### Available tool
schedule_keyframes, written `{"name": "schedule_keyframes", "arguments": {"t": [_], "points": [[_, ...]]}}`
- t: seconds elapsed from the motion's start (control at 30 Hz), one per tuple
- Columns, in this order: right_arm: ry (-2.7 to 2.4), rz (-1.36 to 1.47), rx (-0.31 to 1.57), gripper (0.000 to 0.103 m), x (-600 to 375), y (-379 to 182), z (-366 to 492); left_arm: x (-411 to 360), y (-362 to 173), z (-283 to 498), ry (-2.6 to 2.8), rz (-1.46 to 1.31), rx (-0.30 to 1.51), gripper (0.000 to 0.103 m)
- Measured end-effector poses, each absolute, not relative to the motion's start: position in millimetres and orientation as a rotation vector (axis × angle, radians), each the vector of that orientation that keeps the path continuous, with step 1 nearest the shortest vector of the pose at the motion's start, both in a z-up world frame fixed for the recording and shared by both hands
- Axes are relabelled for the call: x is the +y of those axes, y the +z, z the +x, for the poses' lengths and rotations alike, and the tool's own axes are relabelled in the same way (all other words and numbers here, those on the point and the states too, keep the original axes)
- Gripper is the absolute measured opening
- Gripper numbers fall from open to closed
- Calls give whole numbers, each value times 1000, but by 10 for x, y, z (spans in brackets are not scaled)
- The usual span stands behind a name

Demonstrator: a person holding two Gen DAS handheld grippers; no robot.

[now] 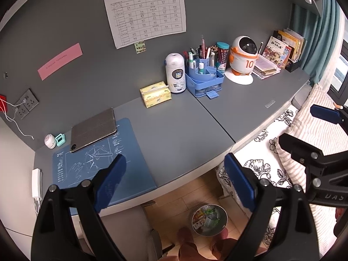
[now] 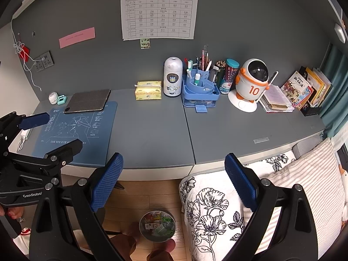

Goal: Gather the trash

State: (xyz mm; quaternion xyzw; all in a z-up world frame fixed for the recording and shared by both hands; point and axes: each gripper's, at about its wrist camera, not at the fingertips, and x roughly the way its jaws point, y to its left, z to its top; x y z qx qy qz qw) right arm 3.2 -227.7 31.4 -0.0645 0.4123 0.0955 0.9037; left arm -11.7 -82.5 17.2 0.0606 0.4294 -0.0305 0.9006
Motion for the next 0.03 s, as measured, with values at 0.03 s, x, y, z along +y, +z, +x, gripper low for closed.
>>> {"name": "schedule_keyframes", "arguments": {"t": [0.03], "points": [[198,-133,852,91,-2275,315,30,-819,173,-115,-65,124,889,91]]}}
